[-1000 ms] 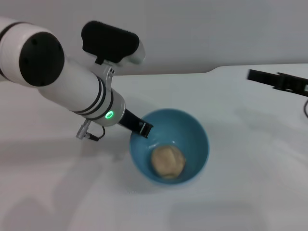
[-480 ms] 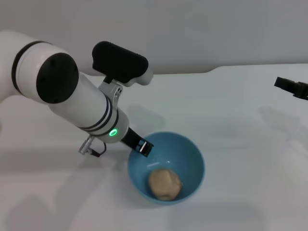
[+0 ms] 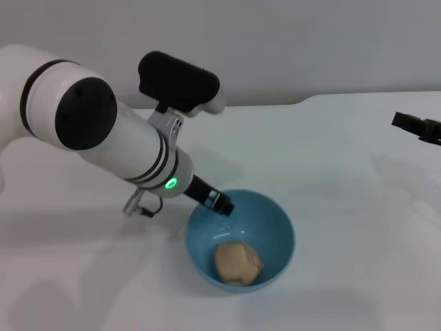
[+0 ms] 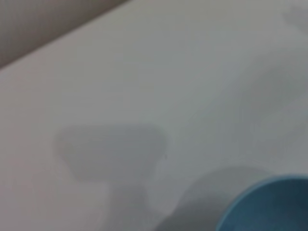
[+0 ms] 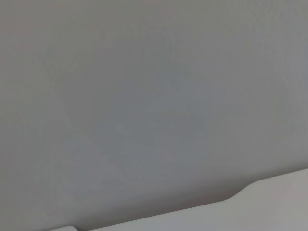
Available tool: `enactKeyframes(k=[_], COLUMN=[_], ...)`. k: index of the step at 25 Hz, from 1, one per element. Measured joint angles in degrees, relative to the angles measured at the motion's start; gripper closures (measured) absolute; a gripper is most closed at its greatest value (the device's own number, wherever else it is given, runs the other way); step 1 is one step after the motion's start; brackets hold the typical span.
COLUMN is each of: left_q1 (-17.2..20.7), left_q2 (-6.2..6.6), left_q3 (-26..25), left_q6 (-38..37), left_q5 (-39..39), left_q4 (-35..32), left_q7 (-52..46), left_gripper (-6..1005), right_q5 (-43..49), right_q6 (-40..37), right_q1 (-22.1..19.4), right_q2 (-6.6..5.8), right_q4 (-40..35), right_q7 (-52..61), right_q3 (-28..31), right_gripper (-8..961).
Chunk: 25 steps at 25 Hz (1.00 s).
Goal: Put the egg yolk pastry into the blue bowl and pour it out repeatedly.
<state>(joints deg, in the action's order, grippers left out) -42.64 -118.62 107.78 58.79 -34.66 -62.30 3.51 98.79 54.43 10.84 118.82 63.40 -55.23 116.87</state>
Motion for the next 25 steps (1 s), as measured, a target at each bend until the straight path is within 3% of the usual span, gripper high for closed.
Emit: enactKeyframes(k=[4,9,15,19,25], left_q1=[1.0,4.6,14.7,21.4,28.5], left_q2=[0.23,0.44,0.61,0.61,0.64], left_q3=[-0.8,-1.1,-1.4,-1.1,1.3], left_q6=[-3.0,-8.1,-20.7,-32.0,-48.1], left_q5=[0.0,0.0,0.0,-0.2,-0.2], left_q4=[-1.8,-5.9,-13.5,-15.7,-14.9], left_q7=[-0.1,0.3,1.6,1.9,1.9], left_gripper=[580,371,274,276,275], right_q5=[0.0,0.0,1.9,4.1,15.8], right_q6=[-0.1,-1.4,-4.7,-9.2,-22.7], right_q1=[0.0,-0.5,-1.2,-1.6,-3.7], right_q2=[-0.05,-0.04,0.11,0.15,0.19], right_q4=[-1.2,-1.8,-1.4,-0.4,6.1], right_q7=[-0.3,-1.5,-1.5,-1.7,-1.9], right_q3=[0.3,0.2,-0.1,-2.3,-13.8], right_gripper=[778,779,780,780,779])
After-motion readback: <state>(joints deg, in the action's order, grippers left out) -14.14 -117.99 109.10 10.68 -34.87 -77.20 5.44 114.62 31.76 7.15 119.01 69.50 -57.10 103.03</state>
